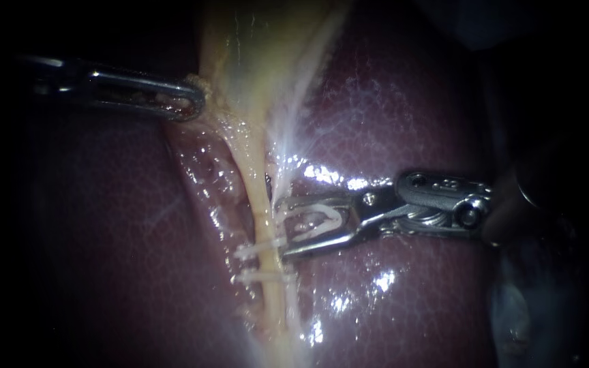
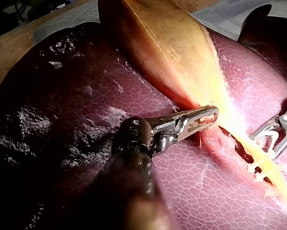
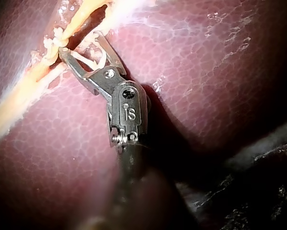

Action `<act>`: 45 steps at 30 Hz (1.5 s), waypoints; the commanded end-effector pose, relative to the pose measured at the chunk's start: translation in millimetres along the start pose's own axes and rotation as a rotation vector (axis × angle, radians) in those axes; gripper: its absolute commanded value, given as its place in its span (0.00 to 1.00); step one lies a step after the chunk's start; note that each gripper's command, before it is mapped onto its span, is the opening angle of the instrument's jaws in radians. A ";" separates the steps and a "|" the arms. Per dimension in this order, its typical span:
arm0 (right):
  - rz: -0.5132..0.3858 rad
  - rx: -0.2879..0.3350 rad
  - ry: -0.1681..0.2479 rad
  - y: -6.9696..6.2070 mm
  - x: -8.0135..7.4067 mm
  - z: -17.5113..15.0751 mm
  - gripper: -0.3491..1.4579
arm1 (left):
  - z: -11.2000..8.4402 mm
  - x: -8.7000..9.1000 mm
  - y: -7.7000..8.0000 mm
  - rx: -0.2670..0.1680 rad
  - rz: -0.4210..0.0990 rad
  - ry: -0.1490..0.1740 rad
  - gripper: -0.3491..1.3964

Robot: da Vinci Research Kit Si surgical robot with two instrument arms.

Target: Clipping third clip left tube

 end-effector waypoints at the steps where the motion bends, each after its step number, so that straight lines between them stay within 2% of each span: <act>1: 0.001 0.003 0.004 -0.2 0.2 -0.2 0.45 | 0.0 0.0 0.0 0.000 0.000 0.000 0.00; 12: 0.011 0.017 0.021 -2.5 2.4 -1.3 0.45 | 0.0 0.0 -0.1 0.000 0.000 0.000 0.00; 18: 0.011 0.019 0.023 -2.8 2.5 -0.9 0.45 | 0.0 0.0 -0.1 0.000 0.000 0.000 0.00; 27: 0.008 0.016 0.023 -2.1 2.2 -0.4 0.45 | 0.0 -0.1 -0.1 0.000 0.000 0.000 0.00; 37: 0.014 0.010 0.019 0.8 0.1 0.2 0.45 | 0.0 -0.1 -0.1 0.000 0.000 0.000 0.00; 41: 0.025 0.007 0.020 1.7 0.0 0.3 0.45 | 0.0 0.0 -0.1 0.000 0.000 0.000 0.00; 45: 0.043 0.020 0.016 2.0 0.2 0.7 0.45 | 0.0 0.0 -0.1 0.000 0.000 0.000 0.00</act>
